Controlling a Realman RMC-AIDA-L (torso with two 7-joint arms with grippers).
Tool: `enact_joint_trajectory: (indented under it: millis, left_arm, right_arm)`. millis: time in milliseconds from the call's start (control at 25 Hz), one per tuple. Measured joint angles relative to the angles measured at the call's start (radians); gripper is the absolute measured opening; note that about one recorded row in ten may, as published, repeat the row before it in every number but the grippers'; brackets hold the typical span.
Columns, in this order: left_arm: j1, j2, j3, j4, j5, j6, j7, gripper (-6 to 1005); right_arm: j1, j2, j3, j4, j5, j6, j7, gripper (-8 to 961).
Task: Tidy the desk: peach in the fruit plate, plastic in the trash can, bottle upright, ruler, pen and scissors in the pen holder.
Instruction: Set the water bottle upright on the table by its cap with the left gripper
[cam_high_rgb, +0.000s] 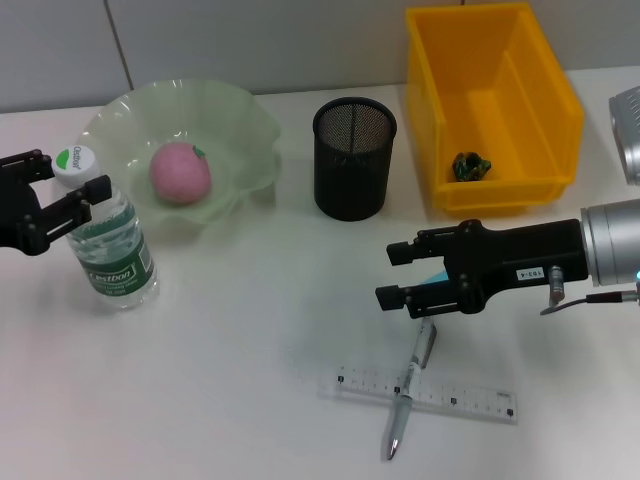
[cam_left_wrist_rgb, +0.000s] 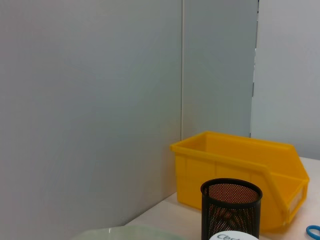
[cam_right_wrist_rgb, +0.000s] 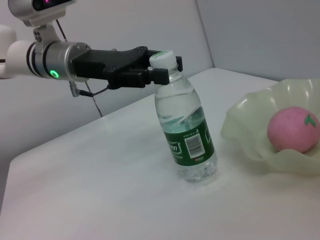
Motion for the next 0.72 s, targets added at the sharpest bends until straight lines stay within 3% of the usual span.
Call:
enact_joint_trajectory:
  millis: [720]
  left_arm:
    - [0.002,0.000,0.000,0.000,-0.006,0.008,-0.001,442]
  right_arm:
    - [0.012,-0.001,-0.001,0.000,0.000,-0.005,0.000,709]
